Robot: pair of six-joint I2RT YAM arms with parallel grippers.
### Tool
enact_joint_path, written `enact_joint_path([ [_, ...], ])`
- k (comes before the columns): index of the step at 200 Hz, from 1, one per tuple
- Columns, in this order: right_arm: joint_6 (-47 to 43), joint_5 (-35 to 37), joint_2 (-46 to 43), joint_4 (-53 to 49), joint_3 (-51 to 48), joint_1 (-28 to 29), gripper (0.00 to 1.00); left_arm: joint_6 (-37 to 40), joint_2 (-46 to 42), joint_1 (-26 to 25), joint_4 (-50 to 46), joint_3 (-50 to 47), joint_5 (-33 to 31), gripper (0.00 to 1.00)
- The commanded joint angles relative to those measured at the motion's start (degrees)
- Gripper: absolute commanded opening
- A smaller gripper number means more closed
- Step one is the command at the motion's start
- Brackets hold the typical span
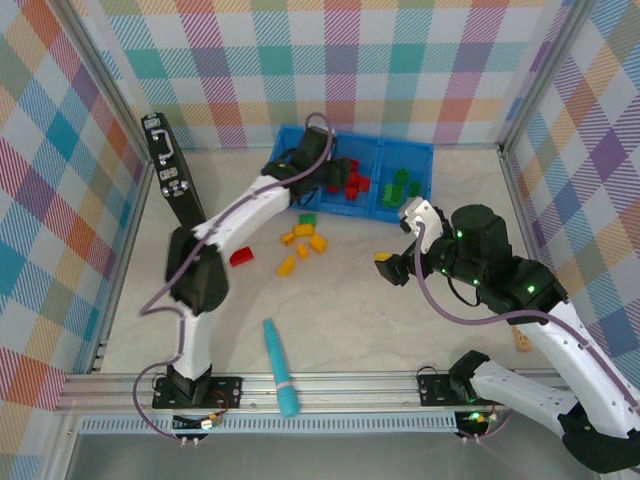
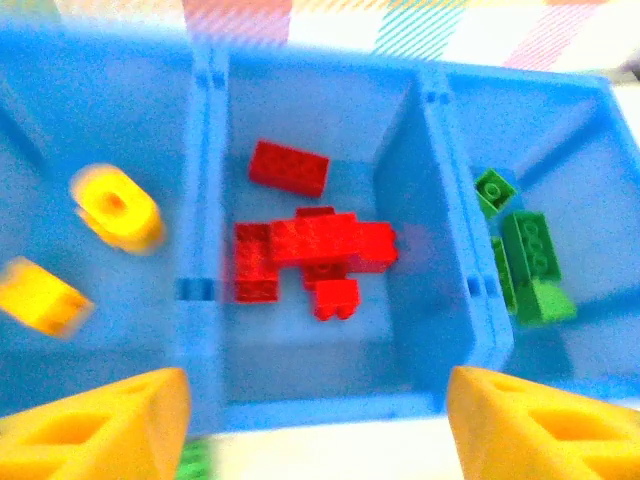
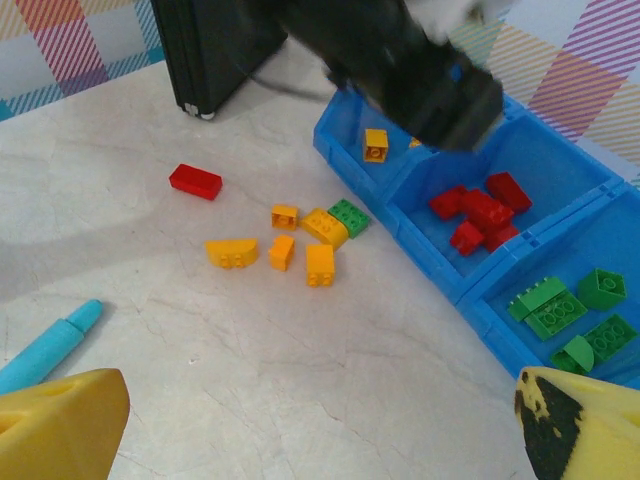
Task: Sort the legos into containers by color
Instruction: Pick up the lego from the middle-left of the table.
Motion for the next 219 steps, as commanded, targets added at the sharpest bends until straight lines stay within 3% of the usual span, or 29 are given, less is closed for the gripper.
enact_joint_path([
  [1, -0.7, 0.8, -0.8, 1.7, -0.2, 0.3, 0.99, 17.9, -12.9, 0.4, -3.1, -6.7, -3.8, 0.78],
  [19, -1.4, 1.5, -1.0, 2.1, -0.6, 0.3, 0.99, 22.9, -21.0, 1.4, -7.6, -14.2, -8.3, 0.82],
  [54, -1.7, 3.6, -0.9, 4.4, -2.5, 0.4, 0.99, 33.2, -35.9, 4.9, -12.3, -30.5, -7.6, 0.85],
  [102, -1.5, 1.4, 0.1, 5.7, -2.5, 0.3, 0.99, 41.8, -48.3, 11.9, -13.2, -44.4, 0.4, 0.87],
  [172, -0.5, 0.2, 1.7, 5.3, -2.2, 0.3, 0.99, 49.2, -46.5, 23.5, -9.0, -50.7, 11.2, 0.88],
  [197, -0.6, 0.0, 2.6, 5.5, -2.2, 0.3, 0.99, 48.7, -41.5, 25.5, -9.9, -49.3, 14.9, 0.89],
  [219, -0.9, -0.1, 2.7, 6.0, -2.6, 0.3, 0.99, 48.8, -36.8, 25.7, -9.6, -48.8, 14.3, 0.90],
])
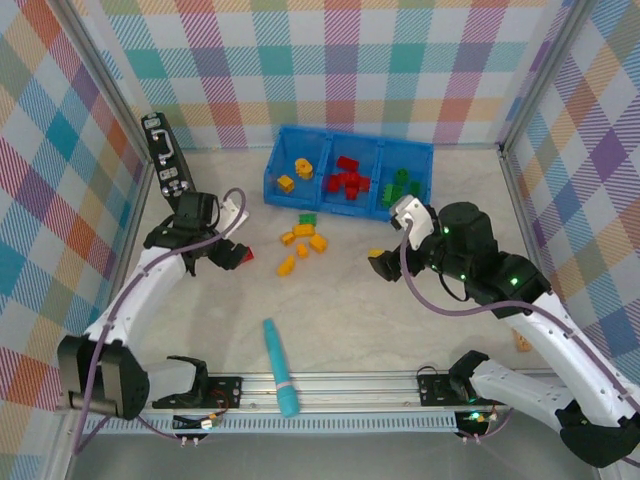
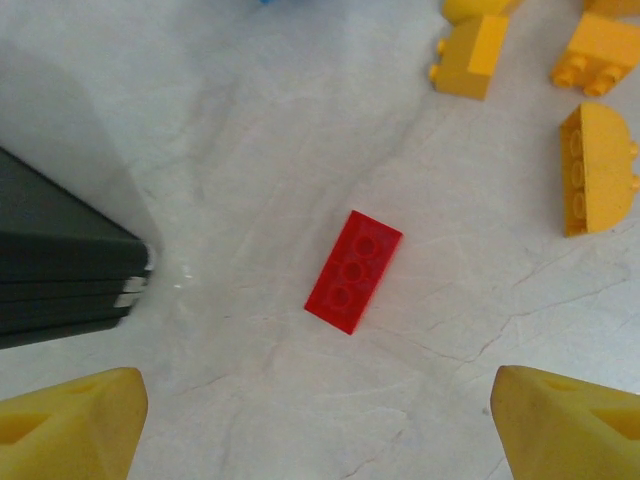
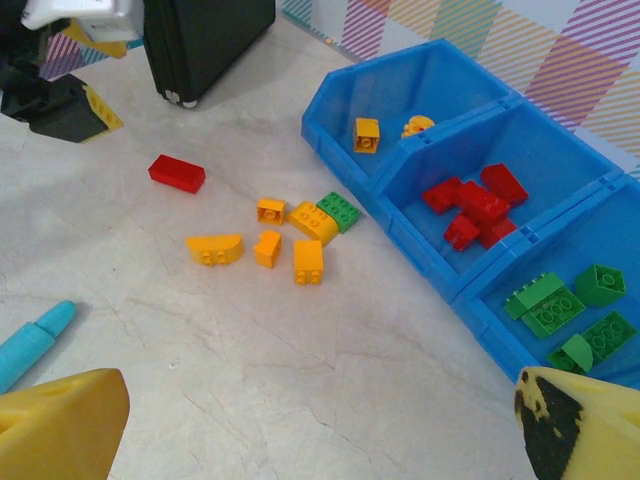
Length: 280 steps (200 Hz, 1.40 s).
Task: Sort the legos into containers by color
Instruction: Pick up the lego from the middle-left of the table.
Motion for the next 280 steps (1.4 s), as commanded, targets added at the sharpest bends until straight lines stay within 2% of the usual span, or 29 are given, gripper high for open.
enact_joint_path([
  [1, -0.5, -1.2, 0.1, 2.1, 0.1, 0.3, 0.99, 1.2, 4.1, 0.9, 0.7, 1.3, 3.1, 0.90],
  [21, -0.5, -1.1, -0.1, 2.7, -0.8, 0.3, 0.99, 1.5, 7.2, 1.2, 4.1, 0.3, 2.1, 1.00],
  [56, 0.4, -2.2, 0.8, 3.4, -1.3, 0.3, 0.99, 1.3, 12.8, 1.8, 7.1, 1.2, 2.1, 1.00],
  [108, 0.2, -2.1, 2.1, 3.3, -0.9, 0.3, 0.99, 2.6, 22.2, 2.6, 5.2, 4.9, 0.9, 1.00],
  [182, 0.8, -3.2, 4.7, 2.8, 0.1, 0.3, 0.99, 3.8, 29.3, 2.8, 6.9, 7.9, -0.5, 1.00],
  [238, 0.2, -2.2, 5.8, 2.5, 0.9, 0.3, 0.99, 1.9, 34.2, 4.4, 3.0, 11.3, 3.1, 0.86],
  [280, -0.2, -1.7, 6.2, 2.9, 0.7, 0.3, 0.99, 0.0, 36.1, 4.8, -1.3, 13.0, 5.5, 0.68],
])
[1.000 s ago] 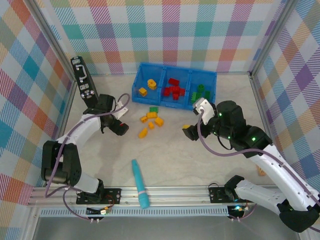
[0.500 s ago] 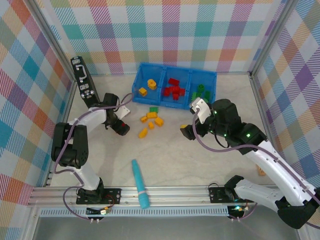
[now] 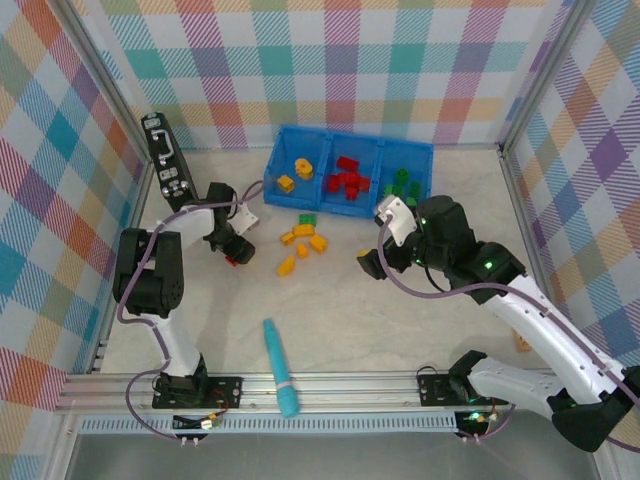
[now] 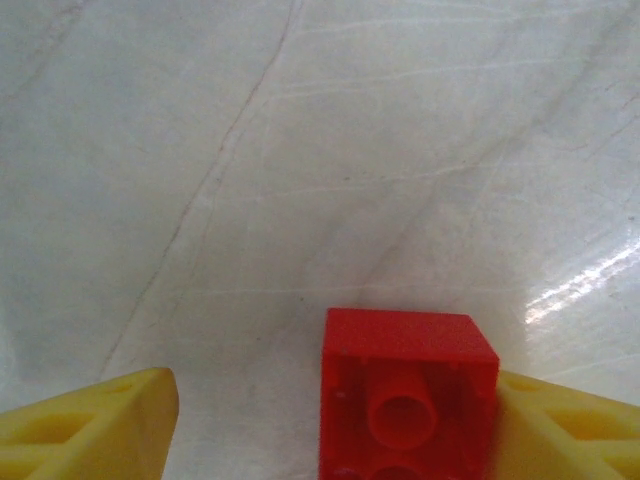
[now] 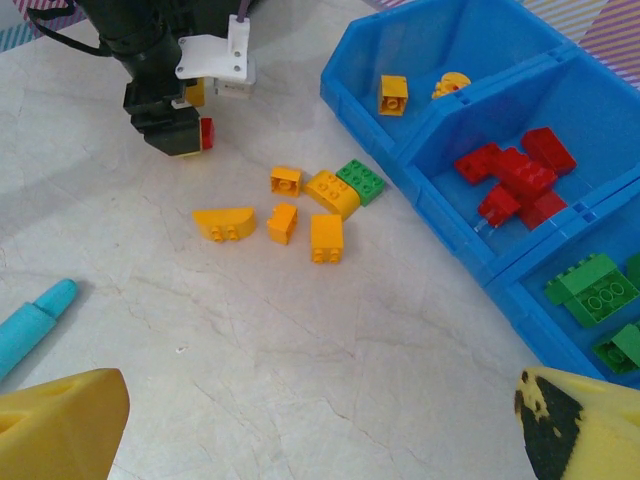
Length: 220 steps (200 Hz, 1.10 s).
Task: Sort the legos into containers by color
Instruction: Pick up the lego from the middle-left of the table, then place the lego in the container.
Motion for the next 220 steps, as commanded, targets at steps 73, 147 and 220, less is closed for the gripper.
enact_joint_path([
  [73, -1.8, 2.8, -0.8, 2.1, 1.1, 0.3, 0.99, -9.6, -2.8, -0.1, -5.3, -1.9, 6.5, 0.36],
  [147, -2.1, 3.8, -0.6, 2.7, 1.1, 0.3, 0.99, -22.7, -6.9, -21.5, -2.3, 24.2, 3.3, 0.30],
  [220, -2.7, 3.8, -3.0, 3.0, 1.5, 0.3, 0.99, -31.4, 16.9, -30.0, 20.0, 47.3, -6.6, 0.28],
])
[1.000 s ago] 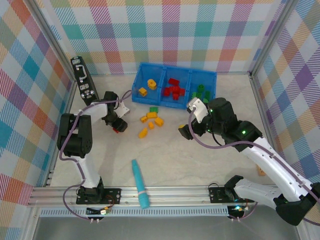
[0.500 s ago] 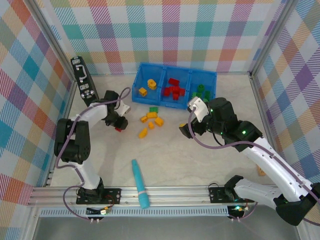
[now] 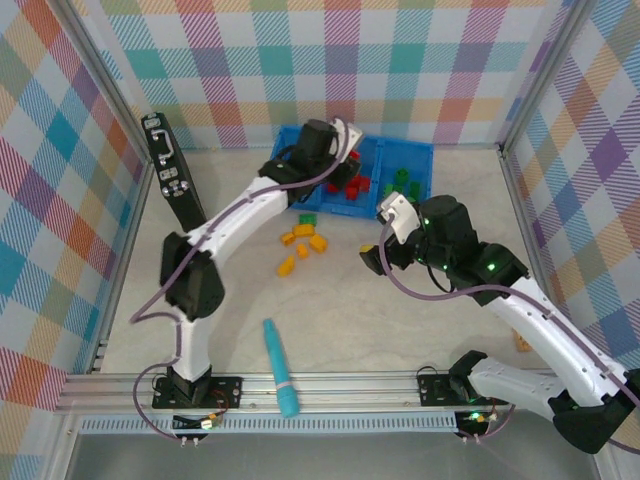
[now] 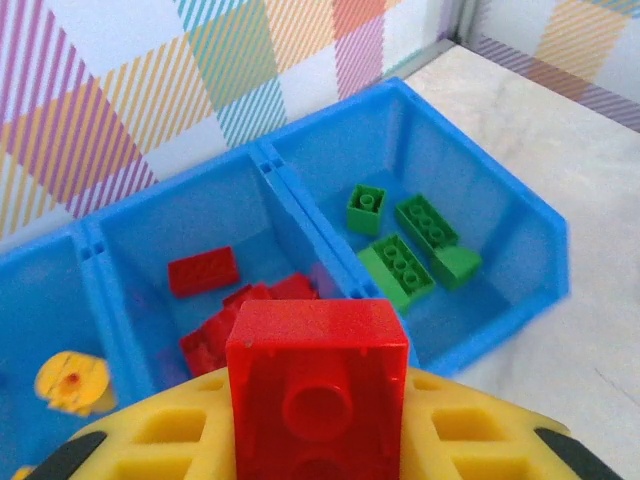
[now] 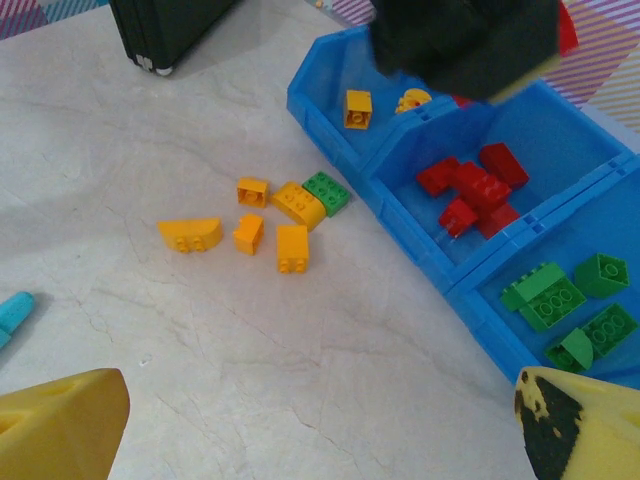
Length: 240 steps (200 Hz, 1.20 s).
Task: Sort the legos into containers by color
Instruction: Place the lego in the container.
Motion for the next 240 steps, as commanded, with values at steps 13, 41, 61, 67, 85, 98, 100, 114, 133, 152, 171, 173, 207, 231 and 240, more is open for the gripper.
enact_joint_path([
  [13, -1.3, 0.3, -2.4, 1.6, 1.8, 0.3, 0.99, -6.4, 11.1, 0.2, 6.7, 8.1, -4.7, 0.28],
  [41, -1.6, 0.7, -3.5, 1.6, 1.9, 0.2, 0.99, -7.8, 15.8, 0.2, 6.9, 11.2, -8.1, 0.34],
  [61, -1.7, 1.1, -4.1, 1.5, 1.5, 0.3, 0.99, -8.7, 16.9, 0.2, 7.2, 10.7, -8.8, 0.48],
  [67, -1.7, 1.1, -4.2, 1.5, 1.4, 0.3, 0.99, -8.9, 16.7, 0.1, 7.4, 10.1, -8.7, 0.52],
  [85, -1.7, 1.2, -4.2, 1.6, 0.9, 0.3, 0.99, -9.0, 14.2, 0.2, 9.5, 6.7, -8.2, 0.62],
  [98, -1.6, 1.1, -4.2, 1.8, 0.5, 0.3, 0.99, -8.1, 10.7, 0.1, 9.8, 4.5, -8.6, 0.64],
  [100, -1.6, 1.1, -4.2, 1.8, 0.5, 0.3, 0.99, -7.9, 10.1, 0.1, 9.7, 4.2, -8.6, 0.64],
  [114, -1.4, 1.1, -4.2, 1.8, 0.4, 0.3, 0.99, -6.3, 5.0, 0.2, 8.2, 1.4, -9.2, 0.65],
  [133, -1.2, 1.2, -4.2, 1.5, 0.4, 0.2, 0.99, -3.9, -3.6, 0.3, 0.3, -3.8, -10.2, 0.66],
  [152, -1.2, 1.7, -4.4, 1.4, 0.2, 0.3, 0.99, -2.0, -12.1, 0.5, -10.8, -11.1, -11.9, 0.67],
  [171, -1.2, 2.2, -4.3, 1.3, -0.2, 0.3, 0.99, 2.1, -21.3, 0.5, -15.6, -24.2, -10.9, 0.72],
  [173, -1.2, 2.2, -4.2, 1.3, -0.1, 0.3, 0.99, 2.6, -22.3, 0.5, -15.8, -26.0, -10.6, 0.72],
  [207, -1.0, 2.0, -3.0, 1.1, 0.1, 0.3, 0.99, -2.0, -32.5, 1.6, -17.6, -43.4, -11.0, 0.75],
  [231, -0.8, 1.1, -1.7, 1.6, 0.4, 0.3, 0.99, -3.9, -33.1, 1.7, -15.2, -49.3, -10.5, 0.75],
  [240, -0.7, 0.7, -1.0, 2.0, 0.6, 0.2, 0.99, -4.3, -32.3, 1.7, -13.8, -50.5, -10.5, 0.75],
])
